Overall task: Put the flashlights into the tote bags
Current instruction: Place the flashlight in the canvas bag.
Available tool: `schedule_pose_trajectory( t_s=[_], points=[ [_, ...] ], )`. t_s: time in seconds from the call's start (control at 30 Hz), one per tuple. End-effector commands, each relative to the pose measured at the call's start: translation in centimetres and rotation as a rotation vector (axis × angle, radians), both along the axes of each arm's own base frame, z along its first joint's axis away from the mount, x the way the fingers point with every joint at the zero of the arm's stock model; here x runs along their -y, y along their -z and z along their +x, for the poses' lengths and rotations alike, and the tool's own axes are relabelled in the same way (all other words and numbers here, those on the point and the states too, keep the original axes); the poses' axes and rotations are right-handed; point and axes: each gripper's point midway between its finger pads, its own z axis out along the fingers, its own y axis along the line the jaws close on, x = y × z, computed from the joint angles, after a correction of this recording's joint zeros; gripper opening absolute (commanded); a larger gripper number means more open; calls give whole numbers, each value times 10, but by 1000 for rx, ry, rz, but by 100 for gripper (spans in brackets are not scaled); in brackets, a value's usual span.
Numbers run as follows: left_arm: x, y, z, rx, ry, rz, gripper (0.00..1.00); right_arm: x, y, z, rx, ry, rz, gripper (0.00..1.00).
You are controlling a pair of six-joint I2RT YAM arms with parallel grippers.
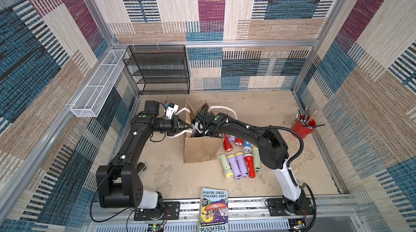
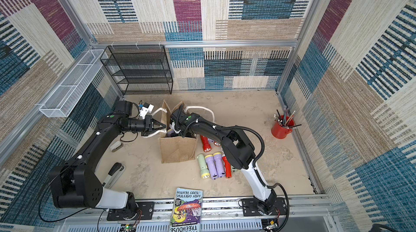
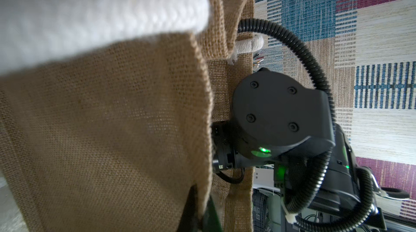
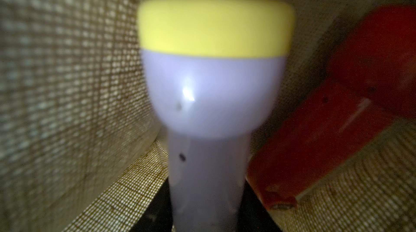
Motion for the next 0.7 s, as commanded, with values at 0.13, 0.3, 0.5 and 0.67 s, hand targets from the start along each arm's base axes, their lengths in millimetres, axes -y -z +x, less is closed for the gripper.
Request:
schedule_pose_trajectory(
  t_s=[0.13,0.3,0.5,0.67],
  points=[
    [-3,4,-1,7,7,39,0,-8,-34,5,60,-33,59,59],
    [-4,5,-1,6,3,51,0,-15,-64,8,99,-46,114,61],
    [-6,8,1,-5,-8,63,0,-14,-122,13,209,-45,197,60],
    [-7,8,2,-5,-12,65,0,-1,-172,18,337,-1,240,60]
  ],
)
